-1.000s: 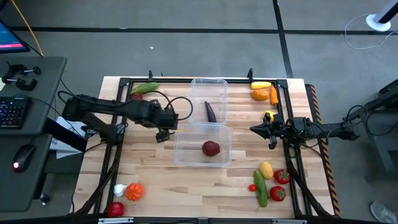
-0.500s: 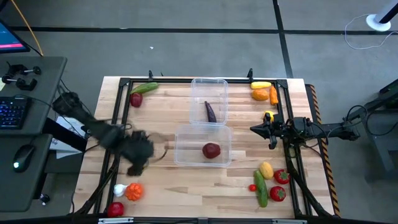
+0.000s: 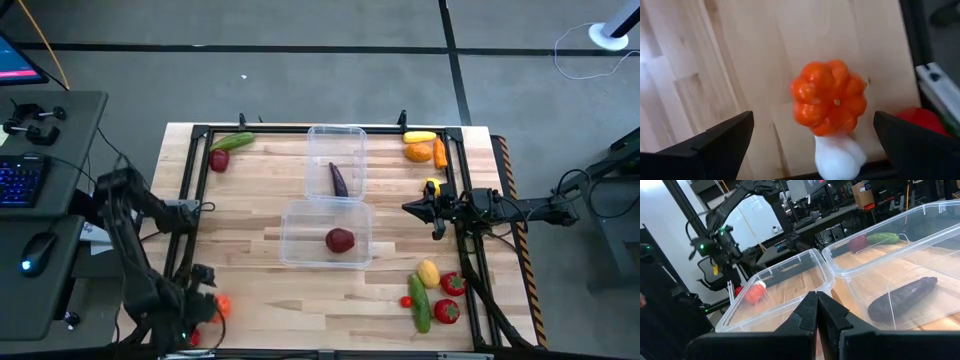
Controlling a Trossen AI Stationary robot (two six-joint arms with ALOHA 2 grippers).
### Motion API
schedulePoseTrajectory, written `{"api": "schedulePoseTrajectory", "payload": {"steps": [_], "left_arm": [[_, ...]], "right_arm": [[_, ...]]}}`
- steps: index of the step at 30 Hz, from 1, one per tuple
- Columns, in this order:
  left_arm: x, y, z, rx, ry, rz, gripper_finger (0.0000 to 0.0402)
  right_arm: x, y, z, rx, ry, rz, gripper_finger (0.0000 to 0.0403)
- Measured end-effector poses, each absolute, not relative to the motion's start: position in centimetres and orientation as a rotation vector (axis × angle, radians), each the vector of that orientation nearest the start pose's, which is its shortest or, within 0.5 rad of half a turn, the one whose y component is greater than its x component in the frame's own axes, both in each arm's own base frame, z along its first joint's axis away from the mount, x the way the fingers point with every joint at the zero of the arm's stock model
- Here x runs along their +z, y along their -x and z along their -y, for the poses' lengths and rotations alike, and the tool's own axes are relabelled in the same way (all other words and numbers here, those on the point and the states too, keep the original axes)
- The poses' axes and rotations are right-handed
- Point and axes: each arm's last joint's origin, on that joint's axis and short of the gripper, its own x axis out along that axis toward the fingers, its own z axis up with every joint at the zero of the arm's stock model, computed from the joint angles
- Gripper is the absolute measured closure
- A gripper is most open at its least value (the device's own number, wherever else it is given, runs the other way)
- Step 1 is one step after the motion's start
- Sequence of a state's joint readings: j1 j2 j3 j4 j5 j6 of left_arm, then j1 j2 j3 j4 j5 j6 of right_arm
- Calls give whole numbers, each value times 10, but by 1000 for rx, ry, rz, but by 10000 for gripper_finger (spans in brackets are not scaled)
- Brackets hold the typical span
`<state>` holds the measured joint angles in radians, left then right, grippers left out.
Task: Sort produce into baskets
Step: Put the squash into the top transparent bin
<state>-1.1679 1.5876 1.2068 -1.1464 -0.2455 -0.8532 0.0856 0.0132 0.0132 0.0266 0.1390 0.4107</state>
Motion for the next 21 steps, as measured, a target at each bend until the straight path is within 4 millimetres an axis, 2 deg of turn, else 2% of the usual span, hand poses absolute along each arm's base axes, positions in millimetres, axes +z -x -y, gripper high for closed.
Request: {"api": "schedulePoseTrajectory", "payload": {"steps": [3, 7, 21], "left_arm": [[219, -119, 261, -123, -345, -1362, 2], [206, -124, 268, -78, -305, -1382, 2], [173, -129, 282, -76, -302, -1430, 2]], "right_arm": [[170, -97, -4, -47, -413, 37, 402], [169, -97, -4, -47, -413, 37, 402], [169, -97, -4, -47, -414, 37, 402]]}}
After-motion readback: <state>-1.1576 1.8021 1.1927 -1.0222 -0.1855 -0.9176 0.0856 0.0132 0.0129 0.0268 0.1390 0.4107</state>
